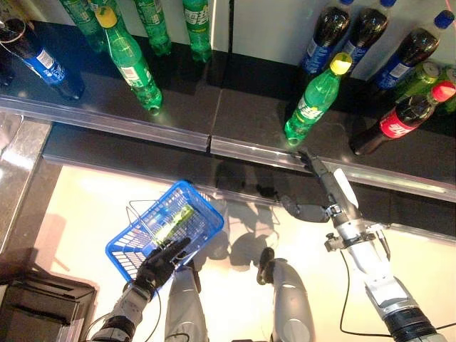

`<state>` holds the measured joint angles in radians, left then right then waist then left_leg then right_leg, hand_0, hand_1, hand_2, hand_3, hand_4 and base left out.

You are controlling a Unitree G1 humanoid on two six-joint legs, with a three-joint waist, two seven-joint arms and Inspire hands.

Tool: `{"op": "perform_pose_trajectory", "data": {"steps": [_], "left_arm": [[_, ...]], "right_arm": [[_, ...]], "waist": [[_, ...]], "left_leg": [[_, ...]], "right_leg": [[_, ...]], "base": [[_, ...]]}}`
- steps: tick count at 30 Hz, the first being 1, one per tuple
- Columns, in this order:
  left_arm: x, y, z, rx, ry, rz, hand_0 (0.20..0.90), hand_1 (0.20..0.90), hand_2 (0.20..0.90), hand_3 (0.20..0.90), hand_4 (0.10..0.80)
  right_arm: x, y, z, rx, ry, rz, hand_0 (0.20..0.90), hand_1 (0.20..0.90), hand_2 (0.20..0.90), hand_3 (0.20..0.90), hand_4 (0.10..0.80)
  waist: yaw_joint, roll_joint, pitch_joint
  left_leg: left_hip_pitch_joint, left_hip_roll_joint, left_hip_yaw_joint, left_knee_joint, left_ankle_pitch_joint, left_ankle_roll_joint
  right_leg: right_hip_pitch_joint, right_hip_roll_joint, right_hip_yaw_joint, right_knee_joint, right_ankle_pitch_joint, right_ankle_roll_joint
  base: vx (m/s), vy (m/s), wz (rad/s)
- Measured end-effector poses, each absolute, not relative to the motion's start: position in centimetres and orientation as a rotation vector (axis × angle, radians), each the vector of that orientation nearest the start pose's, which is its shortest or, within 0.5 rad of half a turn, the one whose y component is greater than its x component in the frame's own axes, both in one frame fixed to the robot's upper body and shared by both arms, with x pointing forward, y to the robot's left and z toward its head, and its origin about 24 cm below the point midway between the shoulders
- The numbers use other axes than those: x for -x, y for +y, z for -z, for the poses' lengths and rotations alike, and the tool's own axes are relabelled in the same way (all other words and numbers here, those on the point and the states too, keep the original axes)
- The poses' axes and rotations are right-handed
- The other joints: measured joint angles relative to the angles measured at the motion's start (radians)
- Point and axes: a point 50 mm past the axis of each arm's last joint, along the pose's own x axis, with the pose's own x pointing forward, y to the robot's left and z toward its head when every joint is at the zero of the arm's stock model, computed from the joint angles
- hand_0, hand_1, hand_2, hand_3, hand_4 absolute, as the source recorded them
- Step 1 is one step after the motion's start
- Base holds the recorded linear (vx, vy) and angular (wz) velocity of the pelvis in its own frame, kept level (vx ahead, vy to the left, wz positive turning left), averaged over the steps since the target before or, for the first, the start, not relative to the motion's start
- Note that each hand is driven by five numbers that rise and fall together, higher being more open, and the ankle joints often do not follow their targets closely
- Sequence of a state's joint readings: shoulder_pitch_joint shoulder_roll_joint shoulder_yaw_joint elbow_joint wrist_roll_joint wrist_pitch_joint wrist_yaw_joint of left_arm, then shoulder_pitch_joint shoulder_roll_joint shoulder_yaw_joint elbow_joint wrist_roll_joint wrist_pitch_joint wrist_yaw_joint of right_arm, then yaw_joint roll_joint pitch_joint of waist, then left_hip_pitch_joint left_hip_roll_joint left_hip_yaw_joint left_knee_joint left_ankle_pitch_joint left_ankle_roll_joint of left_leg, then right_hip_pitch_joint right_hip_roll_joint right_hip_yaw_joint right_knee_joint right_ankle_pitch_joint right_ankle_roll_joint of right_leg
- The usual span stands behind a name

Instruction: Pick up the drink and place into the basket.

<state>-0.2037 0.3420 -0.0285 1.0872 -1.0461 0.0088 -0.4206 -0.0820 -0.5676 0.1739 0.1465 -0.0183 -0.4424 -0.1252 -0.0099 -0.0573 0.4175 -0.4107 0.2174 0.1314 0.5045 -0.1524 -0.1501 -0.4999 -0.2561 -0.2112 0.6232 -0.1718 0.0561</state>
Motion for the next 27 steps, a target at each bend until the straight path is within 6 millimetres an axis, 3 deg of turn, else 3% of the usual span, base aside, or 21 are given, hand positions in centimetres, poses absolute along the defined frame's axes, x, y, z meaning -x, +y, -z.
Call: {"op": "perform_pose_trajectory", "data": {"steps": [5,15,27], "left_arm": [[-20.9,25.2,9.7,0.775,0.557,-0.175,0.300,0.300,0.300,0.200,0.100],[-20.8,25.2,9.9,0.774,0.569,-0.175,0.300,0.300,0.300,0.200,0.100],[-20.8,25.1,9.9,0.741,0.594,-0.156,0.300,0.300,0.300,0.200,0.100]], "right_arm": [[-25.9,-21.3,-9.6,0.524,-0.402,-0.137,0.900,0.900,0.900,0.900,0.800],[-26.6,-23.2,-11.1,0.278,-0.421,-0.019,0.900,0.900,0.900,0.900,0.800],[-28.8,-24.1,-11.8,0.232,-0.392,0.036,0.900,0.900,0.900,0.900,0.800]], "waist": [[0.001,0.013,0.007],[0.004,0.019,0.019],[0.005,0.022,0.030]], "left_leg": [[0.009,0.000,-0.002,0.002,0.000,0.001],[0.030,-0.003,-0.005,0.003,-0.002,0.006],[0.043,-0.014,-0.013,0.004,-0.001,0.008]], "right_leg": [[0.013,-0.001,-0.002,0.000,0.000,0.000],[0.036,-0.005,-0.004,0.004,-0.001,0.001],[0.057,-0.017,-0.010,0.008,-0.003,0.005]], "base": [[0.041,-0.007,0.02],[0.031,0.001,0.01],[0.015,-0.009,0.03]]}}
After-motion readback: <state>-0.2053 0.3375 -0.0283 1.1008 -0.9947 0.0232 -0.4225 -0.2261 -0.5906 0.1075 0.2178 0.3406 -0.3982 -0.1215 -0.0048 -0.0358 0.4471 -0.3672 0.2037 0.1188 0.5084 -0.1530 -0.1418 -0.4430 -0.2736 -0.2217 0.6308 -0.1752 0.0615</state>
